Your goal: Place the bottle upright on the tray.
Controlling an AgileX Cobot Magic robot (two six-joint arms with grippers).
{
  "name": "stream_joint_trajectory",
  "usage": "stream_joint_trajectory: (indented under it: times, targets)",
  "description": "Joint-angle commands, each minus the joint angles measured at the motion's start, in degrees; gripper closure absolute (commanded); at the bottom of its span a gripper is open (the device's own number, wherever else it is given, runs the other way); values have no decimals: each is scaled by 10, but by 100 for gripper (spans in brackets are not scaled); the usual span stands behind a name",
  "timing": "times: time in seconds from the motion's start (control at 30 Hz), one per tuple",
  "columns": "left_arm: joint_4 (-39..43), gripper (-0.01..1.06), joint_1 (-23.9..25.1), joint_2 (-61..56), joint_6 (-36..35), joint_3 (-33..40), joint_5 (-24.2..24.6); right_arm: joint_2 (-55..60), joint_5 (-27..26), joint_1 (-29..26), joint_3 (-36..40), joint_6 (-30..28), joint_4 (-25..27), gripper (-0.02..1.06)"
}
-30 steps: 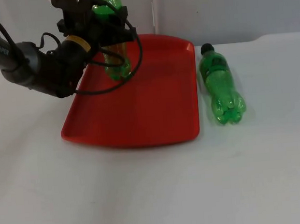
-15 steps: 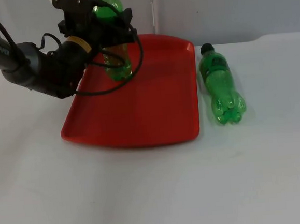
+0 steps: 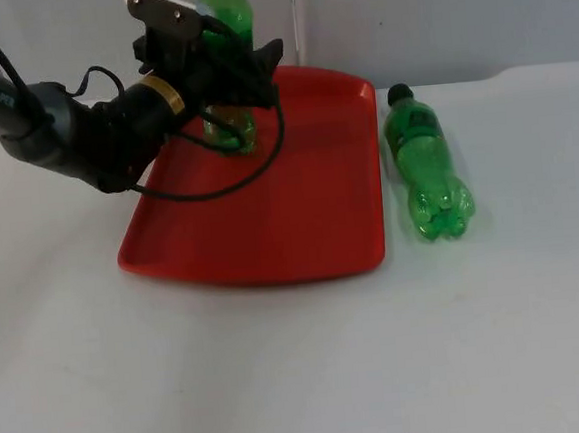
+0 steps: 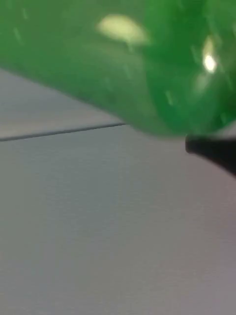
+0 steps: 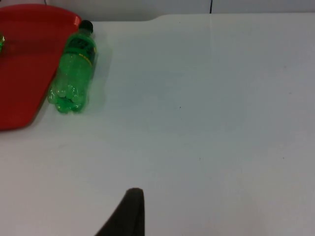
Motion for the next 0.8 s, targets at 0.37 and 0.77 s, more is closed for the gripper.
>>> stream_joint_trajectory:
  times: [0.37,0.77]
  targets:
    - [-62,0,1,2,15,2,-2,-2,-4,-5,4,-1,1,0]
    - [-90,0,1,-10,20,2,60,-2,-4,-5,4,-1,1,0]
